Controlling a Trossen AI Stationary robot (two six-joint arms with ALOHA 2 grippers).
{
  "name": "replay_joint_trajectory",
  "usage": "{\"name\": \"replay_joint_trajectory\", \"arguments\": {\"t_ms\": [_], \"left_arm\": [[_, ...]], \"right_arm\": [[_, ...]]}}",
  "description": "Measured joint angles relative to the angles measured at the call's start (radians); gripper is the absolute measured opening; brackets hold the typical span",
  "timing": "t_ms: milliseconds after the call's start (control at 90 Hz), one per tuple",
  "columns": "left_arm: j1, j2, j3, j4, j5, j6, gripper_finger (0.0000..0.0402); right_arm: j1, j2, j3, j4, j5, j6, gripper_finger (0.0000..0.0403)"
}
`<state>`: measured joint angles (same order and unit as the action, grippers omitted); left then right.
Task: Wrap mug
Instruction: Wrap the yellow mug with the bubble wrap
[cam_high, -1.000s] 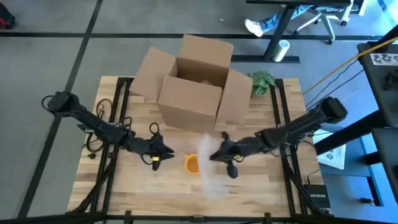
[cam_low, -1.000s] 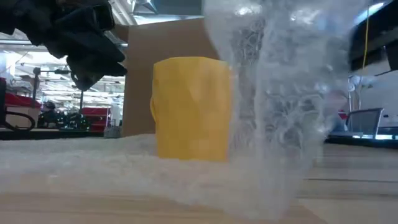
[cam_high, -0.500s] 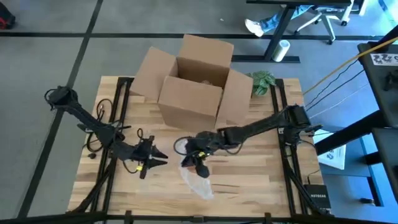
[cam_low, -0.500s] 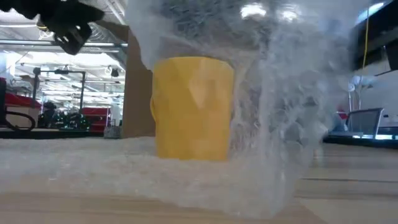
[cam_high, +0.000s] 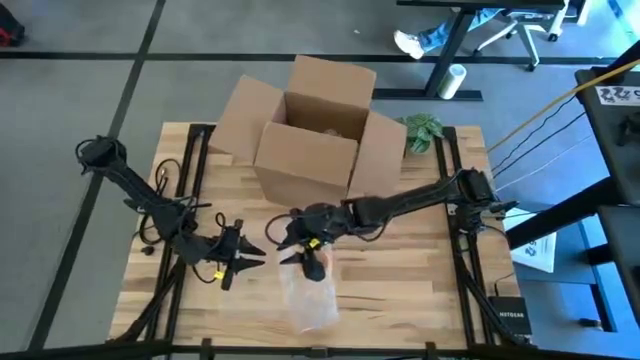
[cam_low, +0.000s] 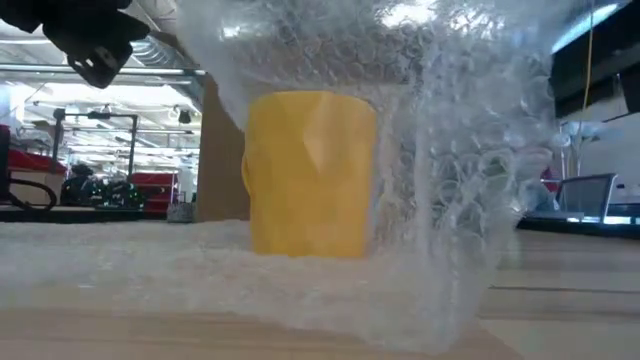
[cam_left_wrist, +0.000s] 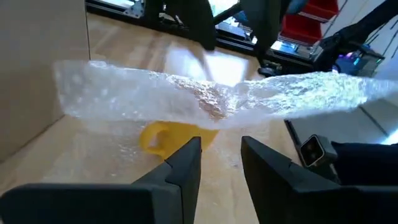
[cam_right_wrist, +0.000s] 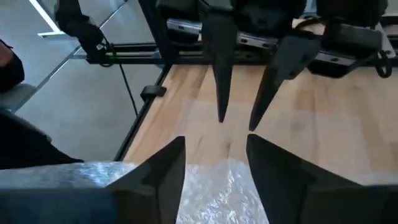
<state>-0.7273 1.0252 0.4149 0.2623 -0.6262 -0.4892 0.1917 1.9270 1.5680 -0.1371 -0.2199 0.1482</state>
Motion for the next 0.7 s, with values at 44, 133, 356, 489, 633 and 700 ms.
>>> {"name": "replay_joint_trajectory", "arguments": {"t_ms": [44,133,356,489,633,700], "left_arm": [[0.0,0.0,0.0,-0.002,0.0,0.0,0.0098],[0.0,0.0,0.0,-0.026,0.0,-0.007,0.0098],[0.0,0.0,0.0,-0.134,-0.041,-0.129,0.0098],[-0.02,0.0,0.0,-0.191,-0.043,-0.208,0.0098],[-0.069,0.021,0.0,-0.206,-0.08,-0.265,0.0098],[-0.097,0.039,0.0,-0.215,-0.123,-0.294,0.0098]], "right_arm": [[-0.004,0.0,0.017,-0.043,0.0,0.0,0.0155],[-0.005,0.0,0.057,-0.161,0.0,0.001,0.0142],[-0.003,-0.002,0.089,-0.412,-0.038,0.019,0.0016],[0.007,-0.008,0.091,-0.466,-0.065,0.085,0.0013],[0.045,-0.007,0.091,-0.559,-0.016,0.101,0.0003],[0.068,-0.007,0.091,-0.59,0.012,0.117,0.0002]]}}
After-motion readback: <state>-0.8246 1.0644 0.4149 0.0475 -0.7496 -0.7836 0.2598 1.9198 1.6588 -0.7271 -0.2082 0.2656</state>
